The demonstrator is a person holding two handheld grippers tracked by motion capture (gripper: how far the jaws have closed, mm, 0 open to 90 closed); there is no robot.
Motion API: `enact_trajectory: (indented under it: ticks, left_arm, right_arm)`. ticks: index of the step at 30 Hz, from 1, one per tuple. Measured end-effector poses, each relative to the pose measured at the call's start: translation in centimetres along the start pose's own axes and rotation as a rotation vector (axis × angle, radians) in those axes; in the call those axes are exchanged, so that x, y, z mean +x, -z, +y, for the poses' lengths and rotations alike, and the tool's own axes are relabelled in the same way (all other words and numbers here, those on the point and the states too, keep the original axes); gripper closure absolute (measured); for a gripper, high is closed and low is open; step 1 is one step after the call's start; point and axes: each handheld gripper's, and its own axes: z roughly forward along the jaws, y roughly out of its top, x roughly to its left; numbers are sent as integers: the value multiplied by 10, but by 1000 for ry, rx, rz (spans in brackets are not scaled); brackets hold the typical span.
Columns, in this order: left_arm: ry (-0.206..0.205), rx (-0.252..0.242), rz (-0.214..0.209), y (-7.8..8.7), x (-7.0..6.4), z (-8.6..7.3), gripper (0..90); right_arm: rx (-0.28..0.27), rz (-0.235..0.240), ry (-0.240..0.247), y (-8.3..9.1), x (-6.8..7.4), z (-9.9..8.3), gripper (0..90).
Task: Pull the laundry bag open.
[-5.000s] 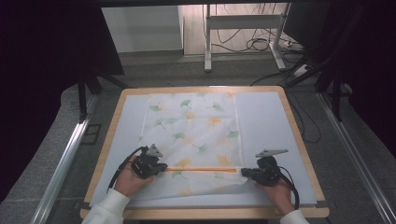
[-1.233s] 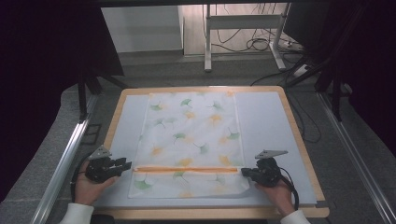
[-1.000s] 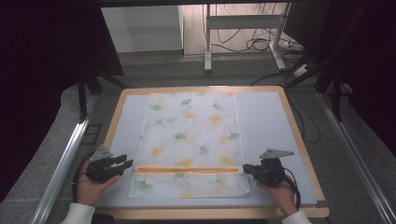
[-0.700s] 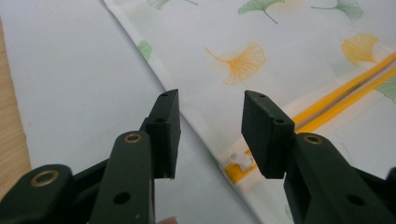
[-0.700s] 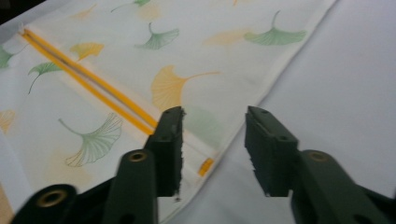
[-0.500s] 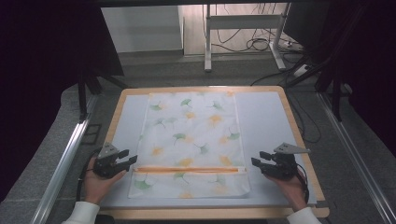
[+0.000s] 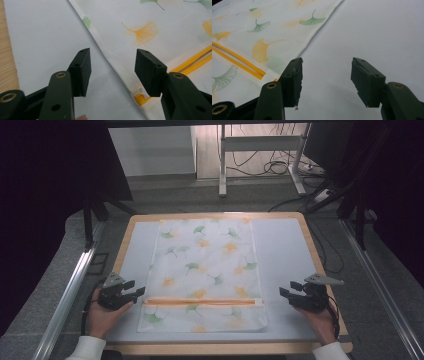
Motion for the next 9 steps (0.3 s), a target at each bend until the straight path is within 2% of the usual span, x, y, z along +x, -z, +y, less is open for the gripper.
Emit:
enact_trajectory:
  ticks: [7, 9]
  left_arm:
    - [40, -7, -4, 2, 5, -2, 399]
    - [36, -3, -7, 2, 6, -3, 396]
  right_arm:
    - [8, 0, 3, 0, 2, -1, 388]
    - [18, 3, 5, -1, 2, -1, 376]
